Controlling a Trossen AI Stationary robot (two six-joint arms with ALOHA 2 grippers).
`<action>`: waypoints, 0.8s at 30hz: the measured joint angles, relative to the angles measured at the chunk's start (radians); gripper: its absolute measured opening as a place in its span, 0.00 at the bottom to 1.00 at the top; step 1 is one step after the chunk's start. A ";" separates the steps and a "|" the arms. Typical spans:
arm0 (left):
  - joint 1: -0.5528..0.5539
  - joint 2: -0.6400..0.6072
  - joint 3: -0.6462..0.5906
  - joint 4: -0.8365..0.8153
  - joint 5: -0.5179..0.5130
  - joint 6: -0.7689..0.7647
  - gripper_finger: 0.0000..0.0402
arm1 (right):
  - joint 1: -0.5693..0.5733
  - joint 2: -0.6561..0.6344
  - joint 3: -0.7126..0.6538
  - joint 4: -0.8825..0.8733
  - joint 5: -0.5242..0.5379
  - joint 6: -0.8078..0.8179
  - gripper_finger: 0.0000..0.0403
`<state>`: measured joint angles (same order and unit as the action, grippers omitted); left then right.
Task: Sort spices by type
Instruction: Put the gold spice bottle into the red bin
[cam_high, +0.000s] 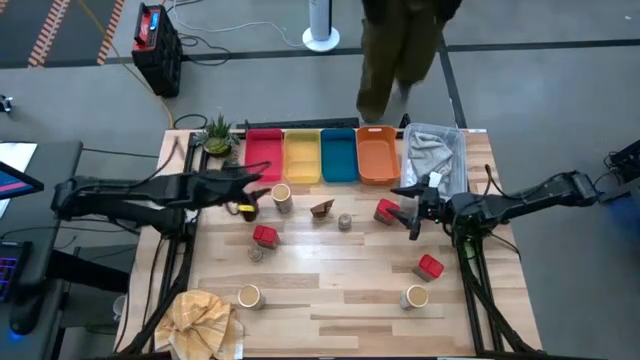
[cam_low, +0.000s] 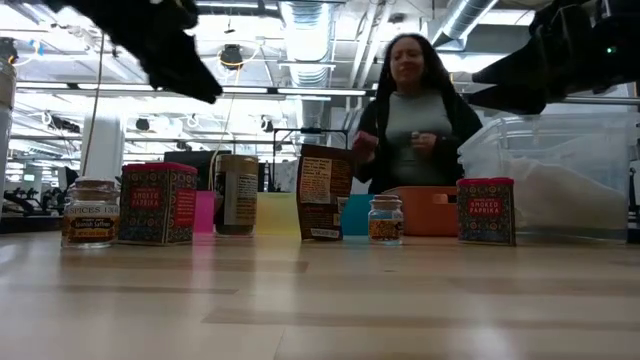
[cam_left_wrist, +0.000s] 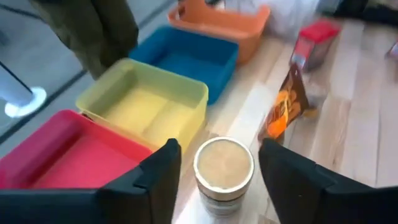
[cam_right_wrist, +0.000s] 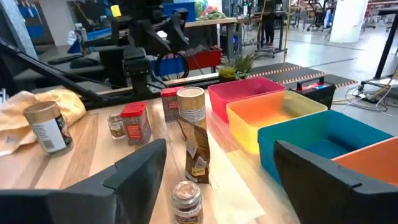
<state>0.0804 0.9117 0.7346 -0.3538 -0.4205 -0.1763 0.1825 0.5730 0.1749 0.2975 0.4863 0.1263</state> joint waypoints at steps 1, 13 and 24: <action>0.008 0.048 0.029 -0.009 0.010 0.004 0.56 | 0.000 0.011 0.001 0.004 0.000 -0.001 0.84; 0.073 0.431 0.305 -0.148 0.188 0.042 0.77 | 0.019 0.039 0.003 0.002 -0.015 -0.028 0.88; 0.134 0.515 0.346 -0.200 0.210 0.084 0.79 | 0.064 0.042 0.000 -0.007 -0.021 -0.027 0.88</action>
<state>0.2145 1.4269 1.0801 -0.5540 -0.2108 -0.0924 0.2466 0.6154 0.1745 0.2906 0.4651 0.0989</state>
